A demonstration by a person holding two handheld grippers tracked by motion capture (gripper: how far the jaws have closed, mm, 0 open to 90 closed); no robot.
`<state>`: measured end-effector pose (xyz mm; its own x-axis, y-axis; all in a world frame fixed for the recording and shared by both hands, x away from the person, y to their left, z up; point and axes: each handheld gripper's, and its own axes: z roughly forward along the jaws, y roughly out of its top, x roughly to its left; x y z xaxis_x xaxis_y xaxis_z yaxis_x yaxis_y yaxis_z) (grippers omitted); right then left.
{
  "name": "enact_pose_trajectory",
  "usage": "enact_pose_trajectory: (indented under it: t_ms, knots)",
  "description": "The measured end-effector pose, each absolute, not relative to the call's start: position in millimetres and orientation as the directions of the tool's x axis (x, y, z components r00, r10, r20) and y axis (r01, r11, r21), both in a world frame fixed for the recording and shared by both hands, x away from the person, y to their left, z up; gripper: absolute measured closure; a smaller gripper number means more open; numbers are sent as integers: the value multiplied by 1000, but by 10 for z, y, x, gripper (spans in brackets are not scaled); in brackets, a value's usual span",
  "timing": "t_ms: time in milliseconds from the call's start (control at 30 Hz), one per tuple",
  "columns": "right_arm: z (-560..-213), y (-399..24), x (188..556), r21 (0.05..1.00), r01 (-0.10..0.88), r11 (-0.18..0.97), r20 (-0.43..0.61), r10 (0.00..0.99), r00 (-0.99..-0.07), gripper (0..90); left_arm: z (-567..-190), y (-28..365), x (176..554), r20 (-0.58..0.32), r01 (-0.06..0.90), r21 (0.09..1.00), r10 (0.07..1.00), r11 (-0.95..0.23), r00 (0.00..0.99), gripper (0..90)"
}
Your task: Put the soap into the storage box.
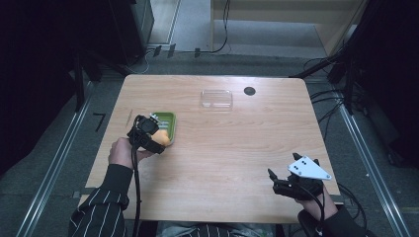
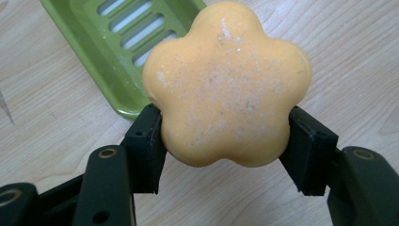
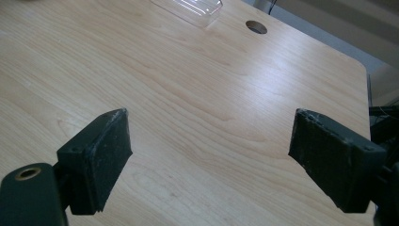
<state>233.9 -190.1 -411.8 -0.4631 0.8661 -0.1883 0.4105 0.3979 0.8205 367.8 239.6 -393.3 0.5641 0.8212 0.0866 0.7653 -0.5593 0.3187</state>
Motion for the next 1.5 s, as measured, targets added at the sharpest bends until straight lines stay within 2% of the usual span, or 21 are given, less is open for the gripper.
enact_pose_trajectory:
  t_ms: [800,1500]
  knots:
    - [-4115,-1919,2312,818,414,399,-191,868,-459,137,-3854,2455,3993,69,787,325,843,-524,533,396]
    - [-4114,-1919,2311,818,417,397,-188,869,-458,137,-3987,2469,4377,70,819,246,852,-519,519,395]
